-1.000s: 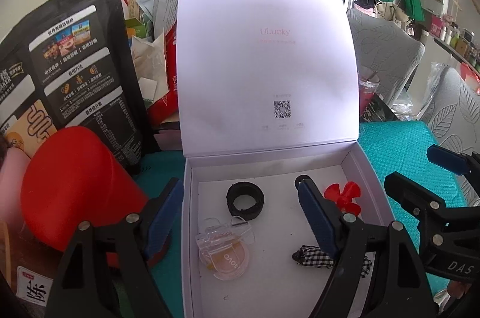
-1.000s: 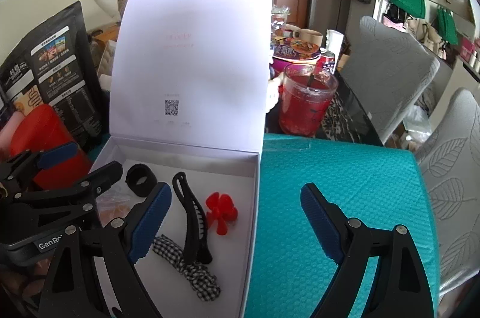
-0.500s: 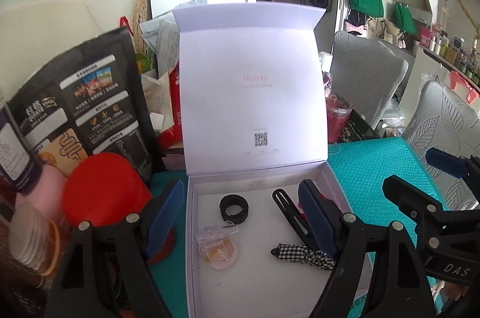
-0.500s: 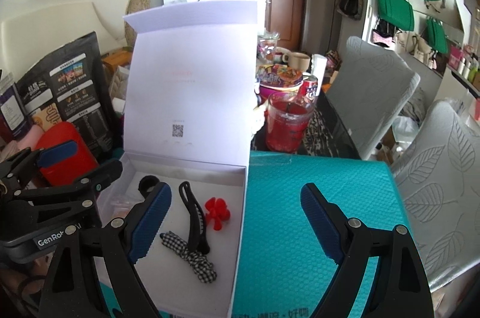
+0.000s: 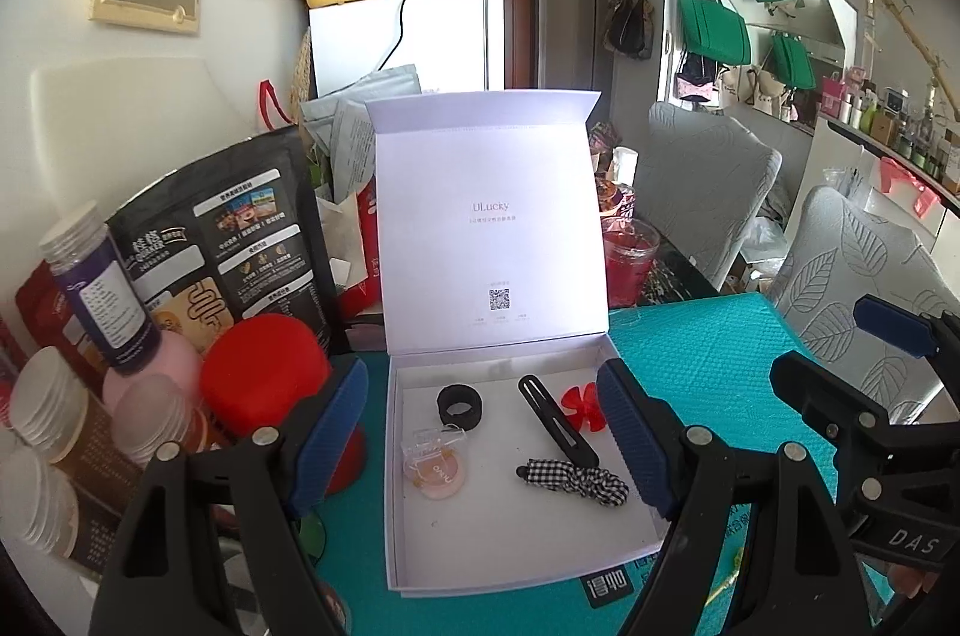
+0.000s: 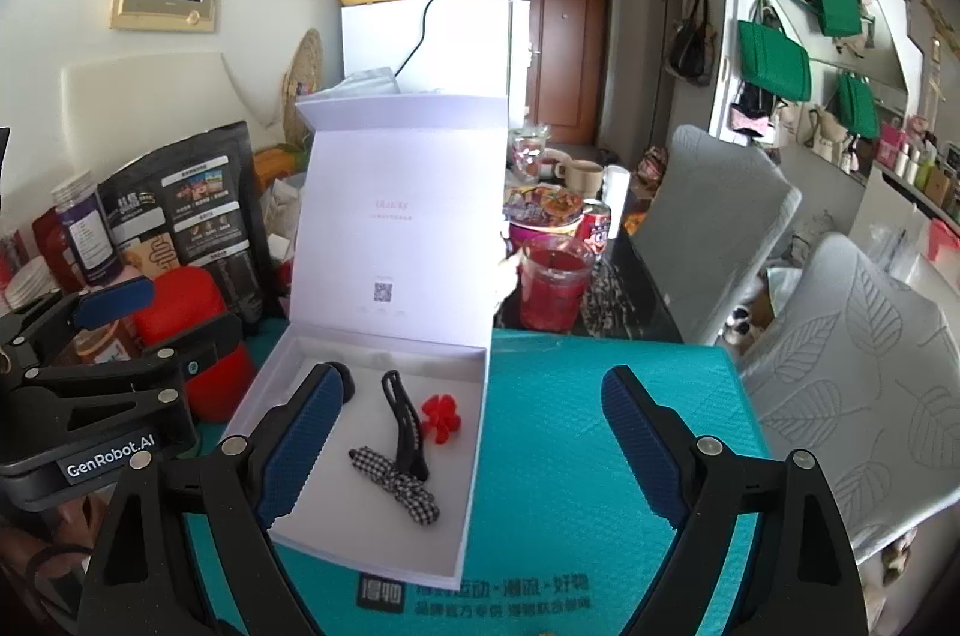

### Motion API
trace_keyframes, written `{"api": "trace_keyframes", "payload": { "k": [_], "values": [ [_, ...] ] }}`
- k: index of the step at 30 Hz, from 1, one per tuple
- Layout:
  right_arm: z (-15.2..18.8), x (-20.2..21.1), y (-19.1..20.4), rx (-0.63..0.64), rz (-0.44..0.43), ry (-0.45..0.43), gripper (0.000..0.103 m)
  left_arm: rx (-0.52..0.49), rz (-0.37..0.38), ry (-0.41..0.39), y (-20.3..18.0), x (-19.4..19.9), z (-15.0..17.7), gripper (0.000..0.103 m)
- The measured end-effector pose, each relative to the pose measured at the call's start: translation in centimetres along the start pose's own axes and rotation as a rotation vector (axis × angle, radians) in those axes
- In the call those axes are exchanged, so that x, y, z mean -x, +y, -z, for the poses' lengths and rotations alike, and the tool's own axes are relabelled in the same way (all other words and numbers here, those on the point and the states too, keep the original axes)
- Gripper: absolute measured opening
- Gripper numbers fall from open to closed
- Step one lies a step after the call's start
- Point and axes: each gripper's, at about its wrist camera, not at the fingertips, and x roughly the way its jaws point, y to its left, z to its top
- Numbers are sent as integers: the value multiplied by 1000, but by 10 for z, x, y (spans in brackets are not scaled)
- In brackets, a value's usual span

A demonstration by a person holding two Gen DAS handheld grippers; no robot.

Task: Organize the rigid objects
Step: 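Withdraw both tools from the box toward the pearly clip and lollipop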

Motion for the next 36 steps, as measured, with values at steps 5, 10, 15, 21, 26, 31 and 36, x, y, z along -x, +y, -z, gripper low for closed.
{"api": "trace_keyframes", "payload": {
  "k": [5, 10, 15, 21, 26, 31, 36],
  "values": [
    [8, 30, 1, 1, 7, -31, 90, 0, 2, -22, -4, 28, 6, 79],
    [20, 55, 3, 10, 9, -50, 90, -2, 5, -34, -7, 52, 17, 79],
    [37, 78, 4, 13, 10, -56, 91, -8, 23, -35, -11, 72, 35, 79],
    [62, 98, 6, 16, 14, -53, 91, -1, 40, -24, -12, 89, 58, 79],
    [82, 113, 8, 15, 16, -53, 92, -10, 46, -21, -16, 101, 74, 79],
    [100, 122, 9, 7, 13, -48, 92, -19, 63, -15, -20, 110, 89, 79],
    [116, 130, 8, -4, 19, -44, 92, -27, 78, 1, -24, 114, 104, 79]
  ]
}}
